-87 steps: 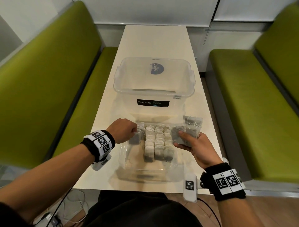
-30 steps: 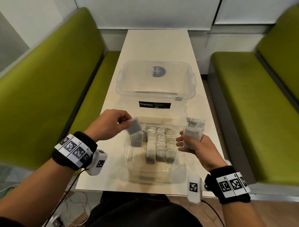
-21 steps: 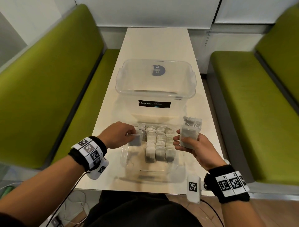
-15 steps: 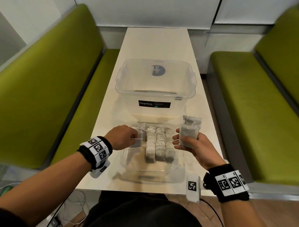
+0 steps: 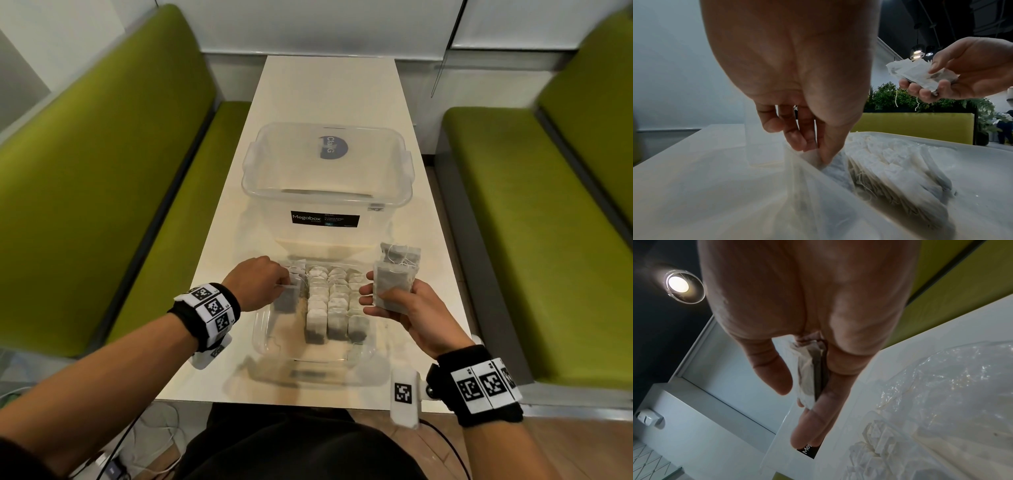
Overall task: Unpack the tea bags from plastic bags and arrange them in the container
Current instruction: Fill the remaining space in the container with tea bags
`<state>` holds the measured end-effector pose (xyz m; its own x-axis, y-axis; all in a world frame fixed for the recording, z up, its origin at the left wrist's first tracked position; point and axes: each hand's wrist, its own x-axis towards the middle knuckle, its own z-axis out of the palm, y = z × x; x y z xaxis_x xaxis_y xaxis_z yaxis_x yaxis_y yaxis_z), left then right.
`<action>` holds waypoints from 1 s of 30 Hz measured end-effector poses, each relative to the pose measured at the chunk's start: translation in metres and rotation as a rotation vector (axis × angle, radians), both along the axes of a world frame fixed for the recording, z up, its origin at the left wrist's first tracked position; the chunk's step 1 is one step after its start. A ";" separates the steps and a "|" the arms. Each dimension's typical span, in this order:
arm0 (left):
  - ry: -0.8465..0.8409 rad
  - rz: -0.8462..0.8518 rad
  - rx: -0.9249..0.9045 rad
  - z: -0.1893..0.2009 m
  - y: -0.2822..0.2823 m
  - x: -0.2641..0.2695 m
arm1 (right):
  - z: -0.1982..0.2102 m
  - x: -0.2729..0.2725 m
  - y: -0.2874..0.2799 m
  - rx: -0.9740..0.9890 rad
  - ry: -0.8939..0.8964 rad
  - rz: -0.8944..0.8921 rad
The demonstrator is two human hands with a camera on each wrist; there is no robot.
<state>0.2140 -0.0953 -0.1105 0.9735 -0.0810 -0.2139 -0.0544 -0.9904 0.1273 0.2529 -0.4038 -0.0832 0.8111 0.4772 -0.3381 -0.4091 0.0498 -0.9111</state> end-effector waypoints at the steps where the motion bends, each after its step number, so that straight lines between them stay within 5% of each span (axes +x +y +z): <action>1: -0.002 0.003 0.002 0.000 0.000 0.000 | 0.000 0.000 0.000 0.000 0.000 0.002; 15: -0.101 0.087 -0.091 0.018 0.001 -0.002 | 0.001 -0.003 0.002 -0.068 -0.046 0.160; 22: -0.163 0.247 -0.518 0.069 -0.017 -0.012 | 0.017 -0.009 0.006 -0.067 -0.119 0.185; 30: -0.052 0.136 -0.801 0.097 -0.054 -0.024 | 0.024 -0.010 0.024 -0.118 -0.186 0.187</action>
